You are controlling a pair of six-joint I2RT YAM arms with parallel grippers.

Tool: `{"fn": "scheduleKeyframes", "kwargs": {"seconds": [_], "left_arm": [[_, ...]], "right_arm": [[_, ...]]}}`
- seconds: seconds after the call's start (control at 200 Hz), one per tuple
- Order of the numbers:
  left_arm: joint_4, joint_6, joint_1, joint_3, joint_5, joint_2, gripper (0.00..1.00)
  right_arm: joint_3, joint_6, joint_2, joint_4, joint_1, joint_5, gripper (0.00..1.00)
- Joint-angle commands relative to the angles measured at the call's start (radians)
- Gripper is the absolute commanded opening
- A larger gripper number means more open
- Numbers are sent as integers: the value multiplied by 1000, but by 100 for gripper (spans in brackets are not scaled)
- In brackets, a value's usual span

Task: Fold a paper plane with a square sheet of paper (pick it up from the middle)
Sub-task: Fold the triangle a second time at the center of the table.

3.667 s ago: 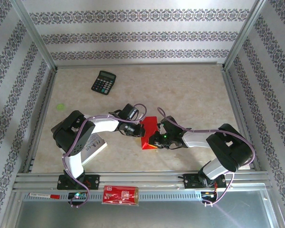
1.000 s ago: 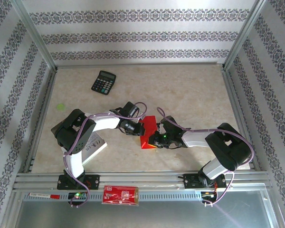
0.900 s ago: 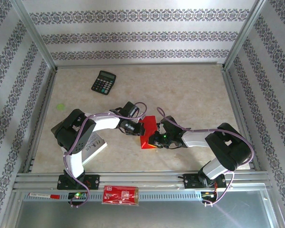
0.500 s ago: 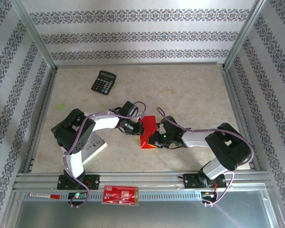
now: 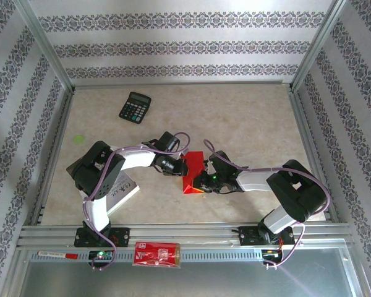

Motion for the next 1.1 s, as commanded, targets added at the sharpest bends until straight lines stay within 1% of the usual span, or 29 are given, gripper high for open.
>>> {"fn": "scheduleKeyframes", "kwargs": {"seconds": [0.0,0.135,0.35,0.555,0.68,0.814,1.099], "left_arm": [[-59,23,-8,1,-33,40,0],[-92,26,-8,0,-86,39,0],[-122,24,-7,8,-141,55,0],[-112,18,-7,-2,-145,69,0],[-103,13,-7,-4,-143,76,0],[-99,10,-7,-8,-143,81,0],[-98,10,-7,-13,-140,79,0]], "right_arm": [[-17,-17,41,-68,-10,41,14],[-23,-18,27,-73,-16,41,14],[-35,-18,-34,-95,-21,40,19],[-32,-12,-115,-91,-15,32,21],[-18,24,-141,-44,15,33,20],[-6,86,-121,44,61,29,16],[50,130,-34,108,135,41,13]]}}
